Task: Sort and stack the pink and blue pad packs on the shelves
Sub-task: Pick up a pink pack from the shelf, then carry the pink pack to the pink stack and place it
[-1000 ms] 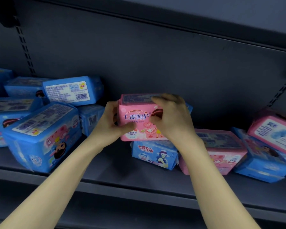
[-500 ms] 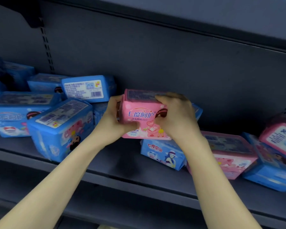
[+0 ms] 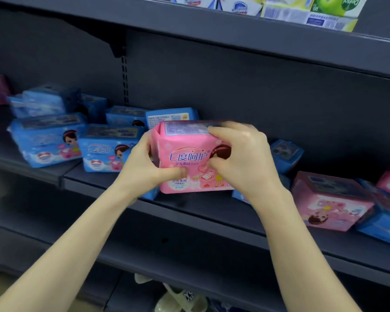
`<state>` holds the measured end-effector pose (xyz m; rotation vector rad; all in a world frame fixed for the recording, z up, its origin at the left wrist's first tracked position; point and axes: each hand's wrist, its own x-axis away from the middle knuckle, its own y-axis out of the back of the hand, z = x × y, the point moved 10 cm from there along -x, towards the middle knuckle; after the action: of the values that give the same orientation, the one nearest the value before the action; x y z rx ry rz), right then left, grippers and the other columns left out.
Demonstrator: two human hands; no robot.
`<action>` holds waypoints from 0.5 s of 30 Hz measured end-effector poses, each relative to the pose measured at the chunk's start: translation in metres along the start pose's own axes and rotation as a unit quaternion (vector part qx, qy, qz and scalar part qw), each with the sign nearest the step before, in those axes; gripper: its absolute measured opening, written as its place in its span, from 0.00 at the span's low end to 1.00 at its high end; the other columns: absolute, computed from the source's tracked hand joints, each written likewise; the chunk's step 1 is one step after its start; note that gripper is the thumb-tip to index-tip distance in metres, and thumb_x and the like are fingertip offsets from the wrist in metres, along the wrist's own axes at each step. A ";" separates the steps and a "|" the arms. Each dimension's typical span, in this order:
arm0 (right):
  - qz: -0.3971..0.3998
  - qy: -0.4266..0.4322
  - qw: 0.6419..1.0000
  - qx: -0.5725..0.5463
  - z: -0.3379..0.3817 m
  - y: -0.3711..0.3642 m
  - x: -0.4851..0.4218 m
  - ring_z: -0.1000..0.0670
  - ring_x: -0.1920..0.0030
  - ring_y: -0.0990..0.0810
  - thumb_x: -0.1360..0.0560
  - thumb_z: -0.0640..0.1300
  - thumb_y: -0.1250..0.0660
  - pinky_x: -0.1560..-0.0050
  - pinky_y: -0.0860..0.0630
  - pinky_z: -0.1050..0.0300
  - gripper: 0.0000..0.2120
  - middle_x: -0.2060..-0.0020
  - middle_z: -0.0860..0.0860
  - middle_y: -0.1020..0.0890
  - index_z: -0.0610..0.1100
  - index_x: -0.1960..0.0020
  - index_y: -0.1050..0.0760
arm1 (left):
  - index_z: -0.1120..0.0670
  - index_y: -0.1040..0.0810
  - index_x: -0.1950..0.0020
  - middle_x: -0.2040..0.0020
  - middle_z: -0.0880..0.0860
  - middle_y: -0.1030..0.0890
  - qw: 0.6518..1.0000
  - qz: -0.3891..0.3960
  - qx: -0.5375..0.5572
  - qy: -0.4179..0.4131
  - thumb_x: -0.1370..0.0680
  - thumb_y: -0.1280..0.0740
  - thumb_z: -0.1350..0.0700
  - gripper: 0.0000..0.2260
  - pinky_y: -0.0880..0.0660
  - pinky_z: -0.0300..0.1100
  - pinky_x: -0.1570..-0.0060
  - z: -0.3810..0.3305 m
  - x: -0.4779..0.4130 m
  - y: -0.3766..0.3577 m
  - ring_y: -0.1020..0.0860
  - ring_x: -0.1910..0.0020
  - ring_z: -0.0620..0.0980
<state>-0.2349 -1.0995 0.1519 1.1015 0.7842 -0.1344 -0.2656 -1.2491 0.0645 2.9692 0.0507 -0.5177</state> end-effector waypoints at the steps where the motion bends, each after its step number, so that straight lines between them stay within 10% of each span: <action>1: -0.009 0.008 1.000 -0.003 0.012 0.000 0.005 0.38 0.46 0.24 0.39 0.33 0.27 0.49 0.28 0.51 0.20 0.51 0.41 0.19 0.39 0.46 0.20 | 0.41 0.31 0.44 0.50 0.42 0.21 1.000 -0.002 -0.004 -0.003 0.51 0.23 0.52 0.37 0.26 0.29 0.60 -0.002 0.009 0.010 0.22 0.56 0.34; 15: -0.012 0.138 0.985 -0.100 0.171 -0.092 0.091 0.38 0.53 0.21 0.43 0.40 0.30 0.55 0.24 0.50 0.22 0.52 0.42 0.19 0.40 0.49 0.20 | 0.36 0.34 0.40 0.42 0.42 0.23 0.994 -0.078 -0.069 0.028 0.50 0.24 0.49 0.40 0.24 0.34 0.51 0.033 0.161 0.174 0.23 0.45 0.38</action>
<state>-0.1253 -1.2615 0.0633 0.9308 1.0354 0.0772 -0.1157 -1.4241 0.0003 2.8583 0.3129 -0.4298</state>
